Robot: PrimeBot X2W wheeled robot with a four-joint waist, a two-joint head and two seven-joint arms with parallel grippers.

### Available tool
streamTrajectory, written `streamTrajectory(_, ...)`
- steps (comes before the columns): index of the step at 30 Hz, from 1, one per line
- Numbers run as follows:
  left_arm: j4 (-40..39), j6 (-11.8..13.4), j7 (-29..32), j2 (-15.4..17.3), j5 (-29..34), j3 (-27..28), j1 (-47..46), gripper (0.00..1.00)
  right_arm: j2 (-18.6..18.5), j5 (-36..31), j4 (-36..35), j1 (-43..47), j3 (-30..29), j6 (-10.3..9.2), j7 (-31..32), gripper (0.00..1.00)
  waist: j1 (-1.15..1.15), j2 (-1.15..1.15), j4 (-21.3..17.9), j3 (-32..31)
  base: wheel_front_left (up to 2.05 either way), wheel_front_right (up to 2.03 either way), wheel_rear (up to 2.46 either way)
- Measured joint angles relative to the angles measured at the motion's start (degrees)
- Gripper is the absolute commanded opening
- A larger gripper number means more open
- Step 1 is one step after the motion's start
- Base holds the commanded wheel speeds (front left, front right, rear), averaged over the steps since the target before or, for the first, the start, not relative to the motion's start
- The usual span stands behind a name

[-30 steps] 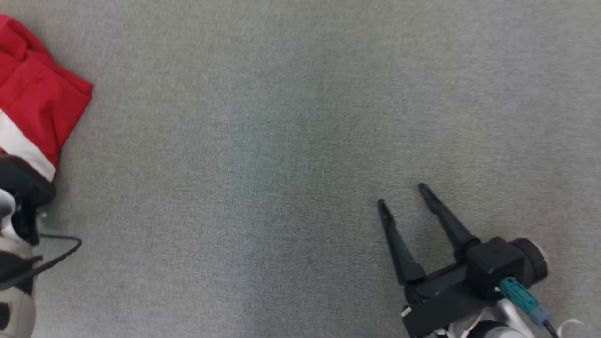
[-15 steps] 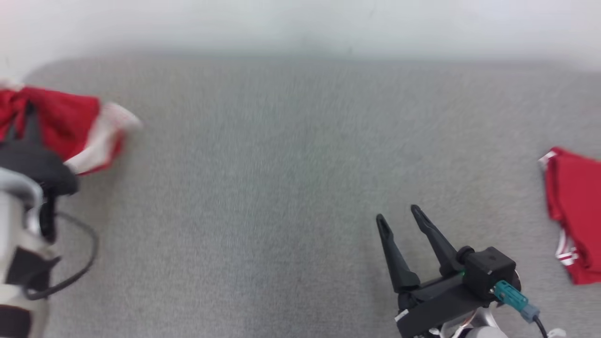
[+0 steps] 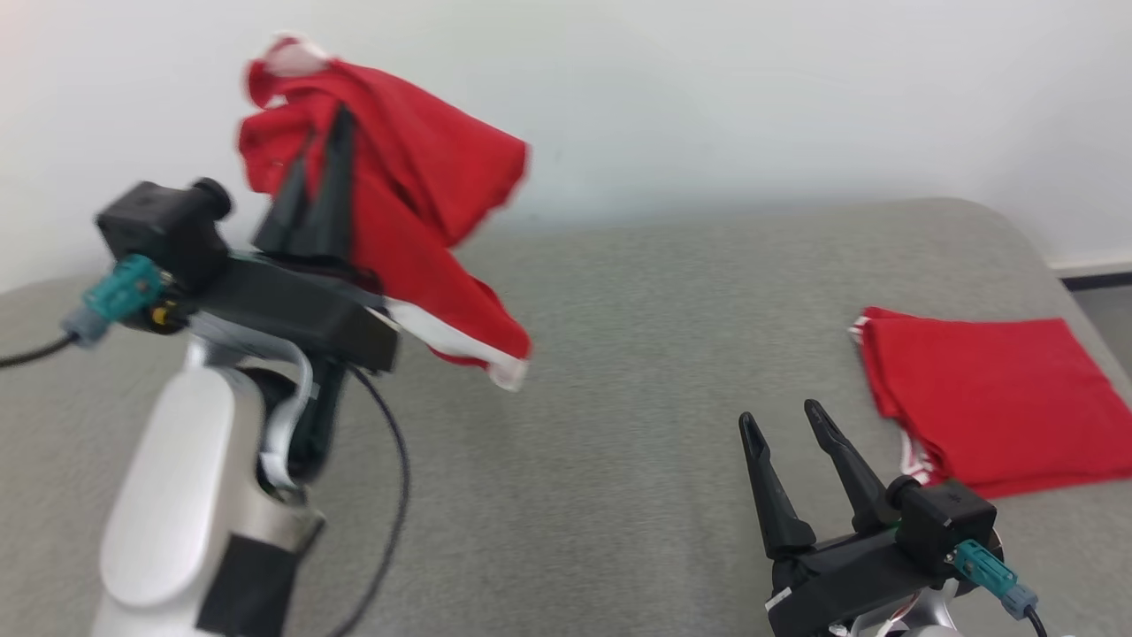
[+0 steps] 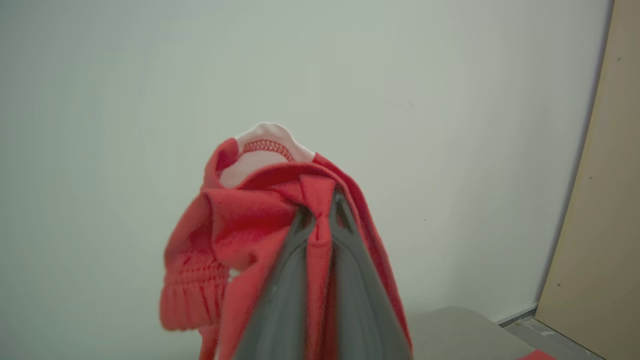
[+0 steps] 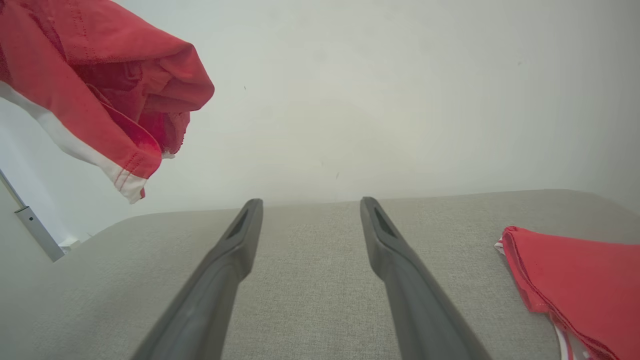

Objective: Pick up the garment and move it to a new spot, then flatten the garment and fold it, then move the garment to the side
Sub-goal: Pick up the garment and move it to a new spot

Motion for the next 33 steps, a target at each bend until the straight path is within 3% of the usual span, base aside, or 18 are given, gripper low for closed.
streamTrajectory(4, -8.2, 1.0, 3.1, -2.1, -0.3, -3.1, 4.2, 0.00, 0.0, 0.0, -0.1, 0.0, 0.3, 0.00, 0.2, 1.00, 0.00, 0.00, -3.9, -0.3, 0.00, 0.00, 0.00)
streamTrajectory(8, -9.9, 1.7, 3.9, -3.8, -0.4, -6.0, 8.4, 0.00, 0.0, 0.0, -0.1, 0.0, 0.5, 0.00, 0.2, 1.00, 0.01, 0.00, -7.5, 0.0, 0.00, 0.00, 0.00)
streamTrajectory(14, -4.7, 1.6, 1.2, -4.8, 0.8, -10.2, 11.6, 0.00, 0.0, 0.3, -0.1, -0.3, 1.5, 0.00, 0.1, 1.00, 0.01, 0.00, -11.4, 1.0, 0.00, 0.00, 0.00)
streamTrajectory(20, 5.4, 0.6, -0.1, -5.6, 1.5, -14.9, 15.6, 0.00, 0.0, 0.4, 0.3, -0.4, 1.9, 0.00, 0.1, 1.00, 0.02, 0.00, -12.6, 2.7, 0.00, 0.00, 0.00)
streamTrajectory(22, 8.0, -0.3, -0.3, -5.8, 0.1, -16.6, 17.3, 1.00, 0.0, 0.4, 0.4, -0.4, 2.0, 0.00, 0.2, 1.00, 0.02, 0.00, -12.5, 2.9, 0.00, 0.00, 0.00)
streamTrajectory(28, 10.6, -1.3, 0.8, -6.5, -7.4, -20.1, 20.7, 1.00, 0.0, 0.3, 0.5, -0.6, 2.1, 0.00, 0.4, 1.00, 0.02, 0.01, -11.4, 2.9, 0.00, 0.00, 0.00)
streamTrajectory(33, 7.3, -1.6, 5.1, -5.9, -14.5, -22.9, 24.1, 1.00, 0.0, 0.1, 0.4, -0.3, 1.4, 0.00, 0.8, 1.00, 0.01, 0.00, -9.7, 2.6, 0.00, 0.00, 0.00)
